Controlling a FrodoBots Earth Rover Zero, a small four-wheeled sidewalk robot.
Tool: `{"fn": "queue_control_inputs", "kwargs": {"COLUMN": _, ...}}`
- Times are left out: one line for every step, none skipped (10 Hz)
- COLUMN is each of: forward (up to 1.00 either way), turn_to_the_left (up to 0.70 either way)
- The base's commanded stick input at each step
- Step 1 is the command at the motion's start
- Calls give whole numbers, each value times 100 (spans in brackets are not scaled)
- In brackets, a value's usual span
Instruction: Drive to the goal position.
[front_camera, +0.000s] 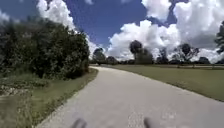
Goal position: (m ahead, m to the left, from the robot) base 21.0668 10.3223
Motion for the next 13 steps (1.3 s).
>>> {"fn": "queue_control_inputs", "kwargs": {"forward": 70, "turn_to_the_left": 0}}
{"fn": "queue_control_inputs", "kwargs": {"forward": 70, "turn_to_the_left": 0}}
{"fn": "queue_control_inputs", "kwargs": {"forward": 70, "turn_to_the_left": 0}}
{"fn": "queue_control_inputs", "kwargs": {"forward": 70, "turn_to_the_left": 0}}
{"fn": "queue_control_inputs", "kwargs": {"forward": 70, "turn_to_the_left": 0}}
{"fn": "queue_control_inputs", "kwargs": {"forward": 70, "turn_to_the_left": 0}}
{"fn": "queue_control_inputs", "kwargs": {"forward": 70, "turn_to_the_left": 0}}
{"fn": "queue_control_inputs", "kwargs": {"forward": 70, "turn_to_the_left": 0}}
{"fn": "queue_control_inputs", "kwargs": {"forward": 70, "turn_to_the_left": 0}}
{"fn": "queue_control_inputs", "kwargs": {"forward": 70, "turn_to_the_left": 0}}
{"fn": "queue_control_inputs", "kwargs": {"forward": 70, "turn_to_the_left": 0}}
{"fn": "queue_control_inputs", "kwargs": {"forward": 70, "turn_to_the_left": 0}}
{"fn": "queue_control_inputs", "kwargs": {"forward": 70, "turn_to_the_left": 0}}
